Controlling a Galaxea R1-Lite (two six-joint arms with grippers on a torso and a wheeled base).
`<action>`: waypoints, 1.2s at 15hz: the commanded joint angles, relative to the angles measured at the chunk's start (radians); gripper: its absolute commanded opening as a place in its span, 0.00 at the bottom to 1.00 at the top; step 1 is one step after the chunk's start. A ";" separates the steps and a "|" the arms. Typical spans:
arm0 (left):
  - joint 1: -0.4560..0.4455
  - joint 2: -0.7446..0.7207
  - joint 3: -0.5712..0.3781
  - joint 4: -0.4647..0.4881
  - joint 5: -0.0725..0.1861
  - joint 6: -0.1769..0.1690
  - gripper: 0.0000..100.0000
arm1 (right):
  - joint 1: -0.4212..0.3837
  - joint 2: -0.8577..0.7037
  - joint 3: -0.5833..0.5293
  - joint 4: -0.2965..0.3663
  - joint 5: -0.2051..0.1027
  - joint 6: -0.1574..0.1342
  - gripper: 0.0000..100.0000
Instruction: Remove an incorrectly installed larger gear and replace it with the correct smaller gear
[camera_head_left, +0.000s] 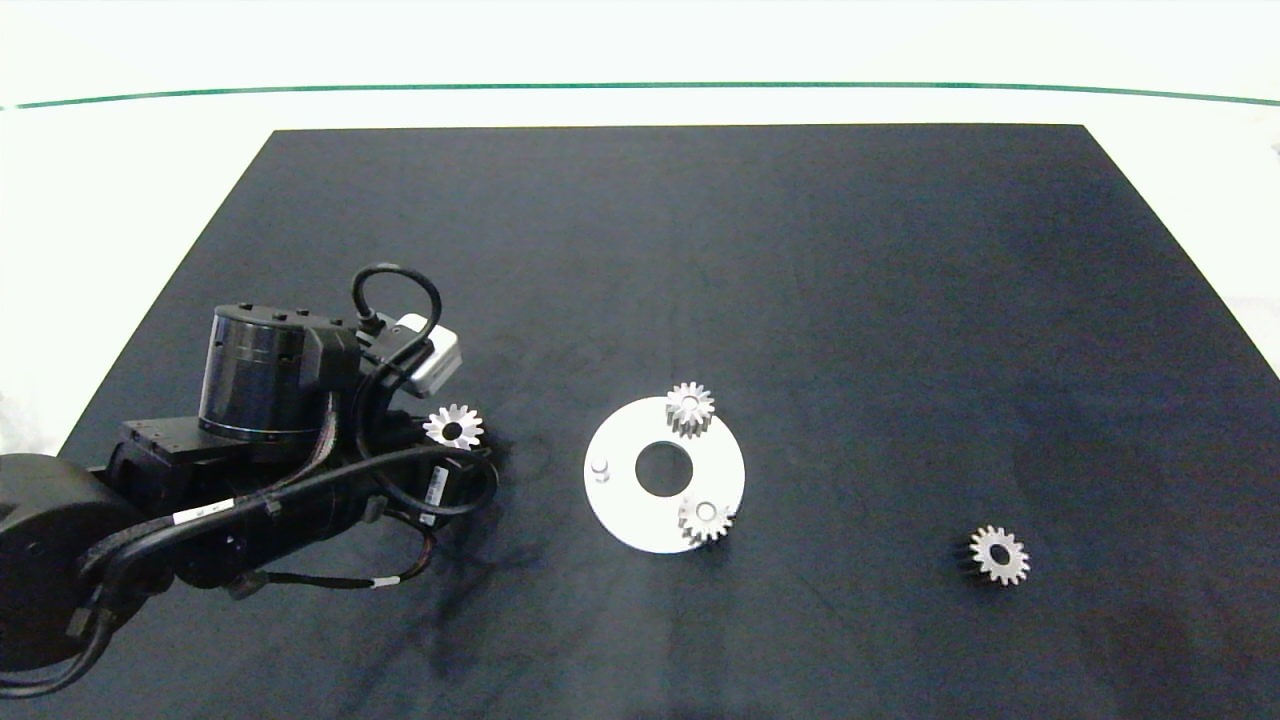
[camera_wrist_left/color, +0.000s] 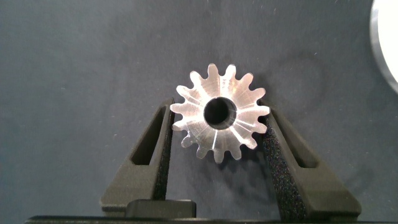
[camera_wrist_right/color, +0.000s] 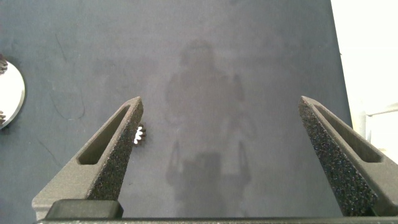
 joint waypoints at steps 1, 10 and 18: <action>0.028 0.024 0.000 -0.001 -0.007 0.004 0.25 | 0.000 -0.001 0.001 0.002 0.000 0.001 1.00; 0.030 -0.064 0.005 0.002 -0.047 0.000 1.00 | 0.007 0.013 0.038 0.009 -0.001 0.007 1.00; 0.047 -0.373 0.035 0.116 -0.071 -0.004 1.00 | 0.122 0.103 0.047 0.144 0.030 -0.059 1.00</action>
